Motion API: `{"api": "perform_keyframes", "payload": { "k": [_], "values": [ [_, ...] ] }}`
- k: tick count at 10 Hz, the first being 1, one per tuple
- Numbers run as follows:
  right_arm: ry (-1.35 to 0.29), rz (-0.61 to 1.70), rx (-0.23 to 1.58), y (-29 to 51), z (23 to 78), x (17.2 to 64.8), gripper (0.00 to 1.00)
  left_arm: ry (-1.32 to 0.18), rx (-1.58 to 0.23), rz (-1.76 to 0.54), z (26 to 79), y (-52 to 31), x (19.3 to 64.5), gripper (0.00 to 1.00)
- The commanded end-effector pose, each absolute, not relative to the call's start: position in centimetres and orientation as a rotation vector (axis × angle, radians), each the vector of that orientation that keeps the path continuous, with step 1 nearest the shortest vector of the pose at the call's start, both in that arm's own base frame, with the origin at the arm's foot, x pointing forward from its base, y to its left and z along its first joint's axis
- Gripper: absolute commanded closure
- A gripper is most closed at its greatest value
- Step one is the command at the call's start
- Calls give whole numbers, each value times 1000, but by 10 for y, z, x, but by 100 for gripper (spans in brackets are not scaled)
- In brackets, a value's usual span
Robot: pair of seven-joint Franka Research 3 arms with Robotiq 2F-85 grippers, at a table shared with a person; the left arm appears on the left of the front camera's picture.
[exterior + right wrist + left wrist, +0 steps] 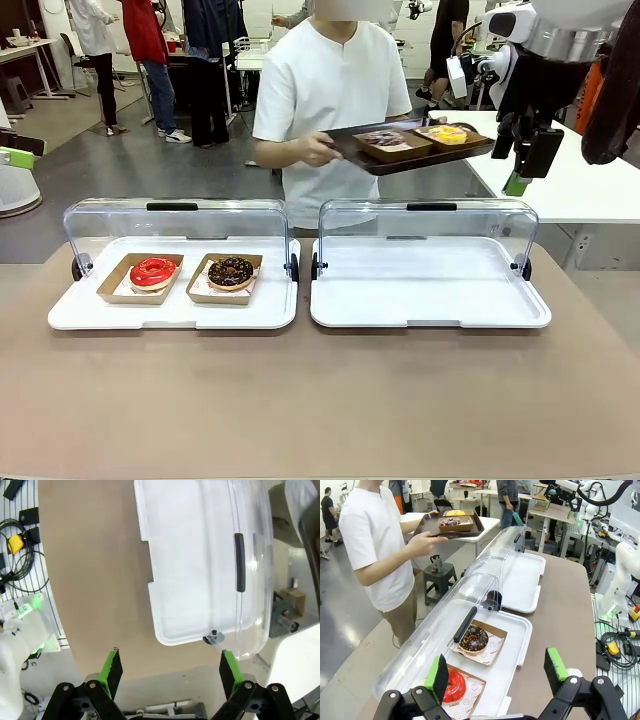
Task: Provide the desired donut to the person.
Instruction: Place the picked Paper togo box onto the Handle tray extended by the person.
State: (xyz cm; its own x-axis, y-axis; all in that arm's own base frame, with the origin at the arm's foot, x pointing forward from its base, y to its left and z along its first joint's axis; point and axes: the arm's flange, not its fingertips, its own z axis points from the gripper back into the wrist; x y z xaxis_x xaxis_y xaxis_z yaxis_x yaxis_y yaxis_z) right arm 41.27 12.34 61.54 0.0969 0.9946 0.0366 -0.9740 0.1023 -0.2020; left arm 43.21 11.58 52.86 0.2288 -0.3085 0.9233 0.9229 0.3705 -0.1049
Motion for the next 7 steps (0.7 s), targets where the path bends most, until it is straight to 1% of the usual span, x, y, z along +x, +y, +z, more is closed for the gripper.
{"api": "perform_keyframes", "payload": {
  "k": [1, 7],
  "values": [
    [-172, 1466, -139, 123, 616, 410, 0, -988, -783, -975, 530, 116, 431, 0],
    [-172, 1466, -139, 123, 616, 410, 0, -988, -783, -975, 530, 116, 431, 0]
  ]
}}
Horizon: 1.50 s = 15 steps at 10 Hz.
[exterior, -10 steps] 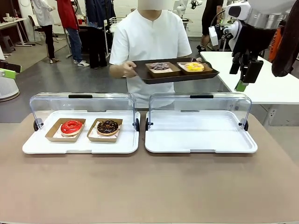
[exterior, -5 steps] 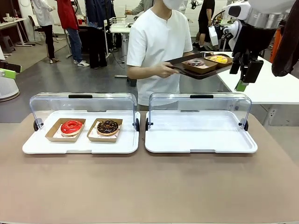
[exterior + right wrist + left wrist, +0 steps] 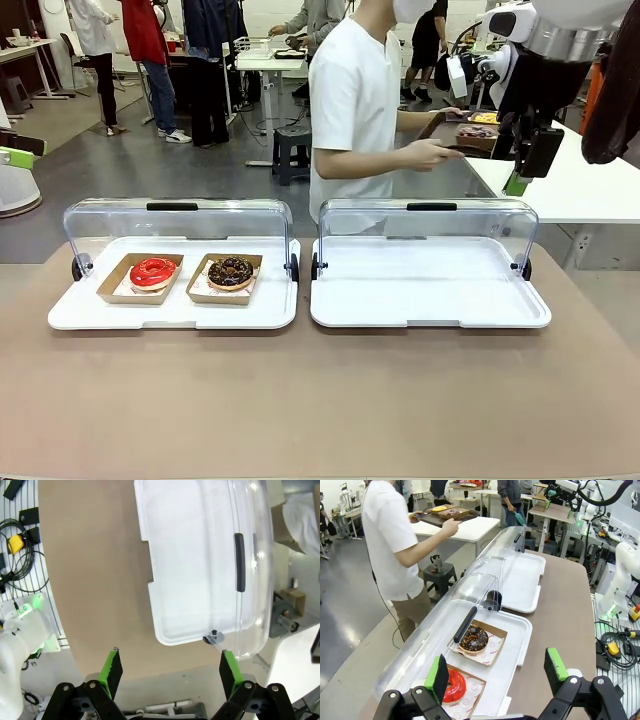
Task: Provide the desired donut to the person.
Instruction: Place the picked Paper togo box onto the Handle tray extended by the person.
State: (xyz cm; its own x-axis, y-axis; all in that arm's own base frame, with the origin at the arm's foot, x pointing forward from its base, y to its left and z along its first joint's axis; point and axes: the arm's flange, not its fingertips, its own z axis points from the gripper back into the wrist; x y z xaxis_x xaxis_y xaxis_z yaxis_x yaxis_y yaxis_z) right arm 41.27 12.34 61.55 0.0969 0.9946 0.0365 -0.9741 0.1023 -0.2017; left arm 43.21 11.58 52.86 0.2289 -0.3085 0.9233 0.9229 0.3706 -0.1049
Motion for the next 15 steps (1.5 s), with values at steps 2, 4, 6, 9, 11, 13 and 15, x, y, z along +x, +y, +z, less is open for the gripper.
{"api": "perform_keyframes", "payload": {
  "k": [2, 4, 6, 9, 11, 13, 15],
  "values": [
    [-179, 1464, -138, 123, 616, 413, 0, -988, -783, -975, 530, 116, 431, 0],
    [-329, 1458, 69, 87, 635, 418, 0, -988, -783, -975, 530, 116, 431, 0],
    [-500, 1437, 285, 27, 658, 411, 0, -988, -783, -975, 530, 116, 431, 0],
    [-740, 1388, 562, -68, 660, 396, 0, -988, -783, -975, 530, 116, 431, 0],
    [-871, 1356, 703, -114, 628, 394, 0, -988, -783, -975, 530, 116, 431, 0],
    [-916, 1306, 720, -144, 592, 400, 0, -988, -783, -975, 530, 116, 431, 0],
    [-891, 1258, 700, -172, 550, 411, 0, -988, -783, -975, 530, 116, 431, 0]
  ]
}}
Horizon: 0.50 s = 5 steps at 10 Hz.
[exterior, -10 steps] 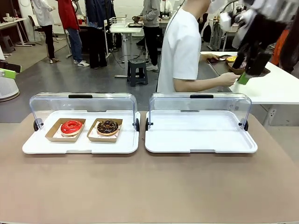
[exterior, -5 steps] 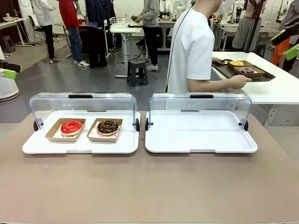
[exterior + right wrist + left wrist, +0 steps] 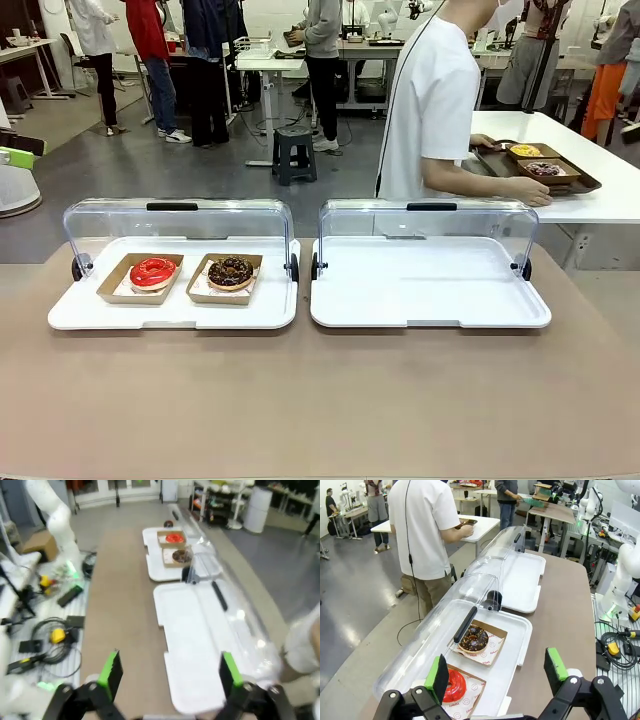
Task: Provide the desired donut to the person.
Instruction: Place the picked Paper togo box onto the Handle tray extended by the person.
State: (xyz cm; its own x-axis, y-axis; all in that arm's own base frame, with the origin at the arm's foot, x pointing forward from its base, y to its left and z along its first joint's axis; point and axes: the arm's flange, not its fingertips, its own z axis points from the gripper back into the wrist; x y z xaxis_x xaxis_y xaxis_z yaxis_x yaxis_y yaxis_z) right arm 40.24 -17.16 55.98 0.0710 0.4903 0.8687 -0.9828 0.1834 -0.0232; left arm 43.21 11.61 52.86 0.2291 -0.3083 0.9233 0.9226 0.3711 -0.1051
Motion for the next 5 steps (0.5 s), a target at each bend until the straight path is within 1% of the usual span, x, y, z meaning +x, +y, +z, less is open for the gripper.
{"api": "perform_keyframes", "payload": {
  "k": [1, 3, 5],
  "values": [
    [-863, 1256, 703, -185, 532, 414, 0, -988, -783, -975, 530, 116, 431, 0],
    [-865, 1253, 724, -203, 509, 419, 0, -988, -783, -975, 530, 116, 431, 0],
    [-879, 1286, 762, -205, 510, 418, 0, -988, -783, -975, 530, 116, 431, 0]
  ]
}}
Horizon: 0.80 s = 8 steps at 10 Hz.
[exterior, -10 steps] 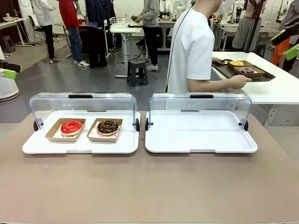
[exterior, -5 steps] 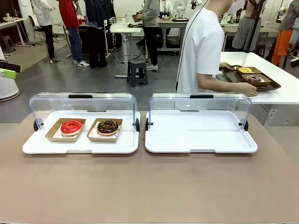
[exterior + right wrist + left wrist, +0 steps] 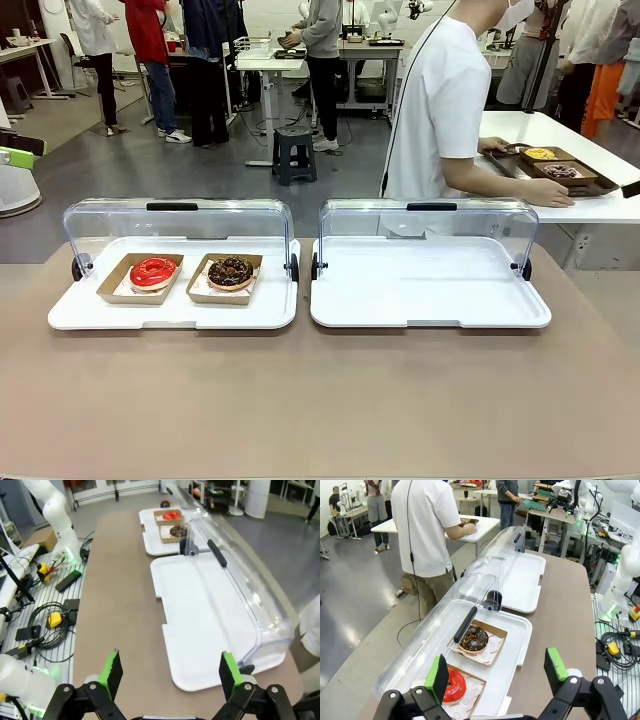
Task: Provide the desired donut to the person.
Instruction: Place the picked Paper togo box onto the Handle tray extended by the person.
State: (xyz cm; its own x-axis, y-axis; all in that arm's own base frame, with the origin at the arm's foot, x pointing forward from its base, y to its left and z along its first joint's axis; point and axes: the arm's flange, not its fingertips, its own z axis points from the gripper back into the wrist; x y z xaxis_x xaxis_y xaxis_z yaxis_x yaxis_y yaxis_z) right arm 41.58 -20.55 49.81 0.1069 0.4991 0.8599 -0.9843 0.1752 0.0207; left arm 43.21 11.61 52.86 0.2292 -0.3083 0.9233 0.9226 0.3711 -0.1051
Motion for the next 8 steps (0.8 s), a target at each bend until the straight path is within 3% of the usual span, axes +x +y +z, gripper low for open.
{"api": "perform_keyframes", "payload": {
  "k": [1, 2, 8],
  "values": [
    [-920, 1249, 783, -202, 519, 423, 0, -988, -783, -975, 530, 116, 431, 0],
    [-842, 1249, 732, -206, 498, 416, 0, -988, -783, -975, 530, 116, 431, 0],
    [-842, 1249, 732, -206, 498, 416, 0, -988, -783, -975, 530, 116, 431, 0]
  ]
}}
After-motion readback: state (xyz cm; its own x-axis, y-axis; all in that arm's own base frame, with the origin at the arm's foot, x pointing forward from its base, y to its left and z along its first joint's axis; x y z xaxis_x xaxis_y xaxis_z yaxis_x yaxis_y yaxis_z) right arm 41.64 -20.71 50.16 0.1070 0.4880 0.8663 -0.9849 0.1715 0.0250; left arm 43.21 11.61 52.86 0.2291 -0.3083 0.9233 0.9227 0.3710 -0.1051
